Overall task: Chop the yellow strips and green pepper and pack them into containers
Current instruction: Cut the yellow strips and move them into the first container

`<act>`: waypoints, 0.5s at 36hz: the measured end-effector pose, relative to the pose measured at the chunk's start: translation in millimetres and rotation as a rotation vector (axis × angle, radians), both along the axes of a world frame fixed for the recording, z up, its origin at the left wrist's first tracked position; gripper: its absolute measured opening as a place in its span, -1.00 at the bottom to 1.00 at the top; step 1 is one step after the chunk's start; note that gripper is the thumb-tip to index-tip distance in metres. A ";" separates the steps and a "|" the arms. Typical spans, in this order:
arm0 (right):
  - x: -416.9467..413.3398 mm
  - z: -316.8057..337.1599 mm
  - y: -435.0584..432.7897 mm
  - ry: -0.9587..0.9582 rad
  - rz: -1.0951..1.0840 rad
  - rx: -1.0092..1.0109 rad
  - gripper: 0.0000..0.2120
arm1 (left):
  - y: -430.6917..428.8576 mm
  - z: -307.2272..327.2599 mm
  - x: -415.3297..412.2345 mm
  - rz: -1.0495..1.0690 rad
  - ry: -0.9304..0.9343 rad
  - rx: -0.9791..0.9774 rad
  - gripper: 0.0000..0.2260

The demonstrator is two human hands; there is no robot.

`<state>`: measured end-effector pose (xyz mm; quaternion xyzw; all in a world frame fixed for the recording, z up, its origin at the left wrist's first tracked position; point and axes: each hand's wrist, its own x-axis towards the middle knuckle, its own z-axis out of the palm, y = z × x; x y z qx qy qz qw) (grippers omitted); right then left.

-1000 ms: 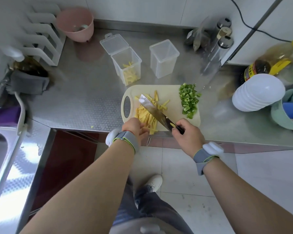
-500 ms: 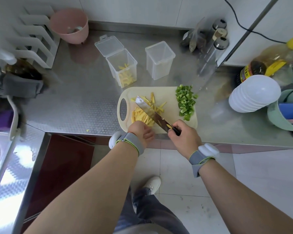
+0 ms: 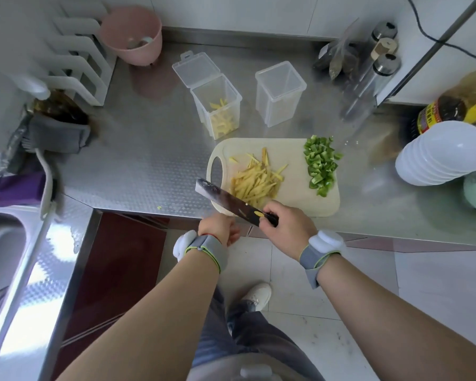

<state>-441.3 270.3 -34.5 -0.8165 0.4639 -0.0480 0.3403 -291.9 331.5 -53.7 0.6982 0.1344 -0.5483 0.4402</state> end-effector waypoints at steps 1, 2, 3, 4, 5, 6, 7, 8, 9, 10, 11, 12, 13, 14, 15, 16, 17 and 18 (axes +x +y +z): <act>3.9 -2.2 0.5 0.010 0.026 -0.002 -0.89 | 2.0 -1.7 2.4 0.001 0.002 -0.011 -0.74; 5.1 -3.7 0.0 0.027 0.043 -0.006 -0.88 | 2.7 -1.9 2.1 -0.011 0.007 -0.021 -0.73; 6.8 -6.2 -0.7 0.049 0.060 -0.011 -0.88 | 3.3 -3.0 2.7 -0.011 0.014 -0.022 -0.72; 8.3 -8.8 -2.8 0.070 0.074 -0.016 -0.88 | 2.3 -4.1 3.1 0.011 0.024 -0.018 -0.72; 7.9 -10.9 -4.9 0.083 0.079 -0.019 -0.87 | 1.0 -3.2 2.0 0.039 0.022 -0.002 -0.73; 8.2 -12.7 -8.2 0.092 0.084 -0.026 -0.86 | 0.2 -3.5 0.9 0.068 0.005 0.018 -0.75; 8.5 -14.2 -12.3 0.099 0.089 -0.036 -0.86 | -0.8 -3.7 -0.2 0.088 -0.019 0.031 -0.79; 8.3 -14.5 -16.2 0.104 0.091 -0.049 -0.87 | -1.8 -2.6 -1.9 0.094 -0.035 0.033 -0.82; 8.6 -14.6 -21.0 0.106 0.090 -0.068 -0.87 | -2.7 -2.0 -3.1 0.090 -0.039 0.031 -0.83; 9.1 -14.5 -25.8 0.107 0.085 -0.090 -0.85 | -3.7 -2.5 -3.5 0.081 -0.040 0.032 -0.83; 9.6 -14.4 -30.7 0.107 0.078 -0.108 -0.84 | -4.6 -3.0 -3.6 0.072 -0.043 0.038 -0.84; 10.0 -14.1 -35.3 0.110 0.072 -0.122 -0.83 | -5.8 -3.7 -4.0 0.063 -0.047 0.039 -0.85; 10.2 -13.9 -39.7 0.119 0.067 -0.133 -0.83 | -7.1 -3.3 -3.9 0.056 -0.052 0.036 -0.86; 10.1 -13.6 -43.8 0.129 0.063 -0.144 -0.83 | -9.2 -2.4 -3.6 0.046 -0.057 0.034 -0.86; 10.1 -13.2 -46.3 0.137 0.058 -0.156 -0.83 | -10.3 -2.0 -2.8 0.034 -0.059 0.031 -0.86; 9.8 -12.8 -48.8 0.141 0.051 -0.169 -0.82 | -12.3 -2.7 -1.9 0.019 -0.060 0.031 -0.86; 9.8 -12.5 -50.3 0.143 0.043 -0.179 -0.83 | -14.4 -3.5 -0.7 0.000 -0.062 0.031 -0.86; 10.3 -12.5 -50.6 0.141 0.035 -0.181 -0.83 | -16.3 -3.6 0.7 -0.019 -0.066 0.034 -0.86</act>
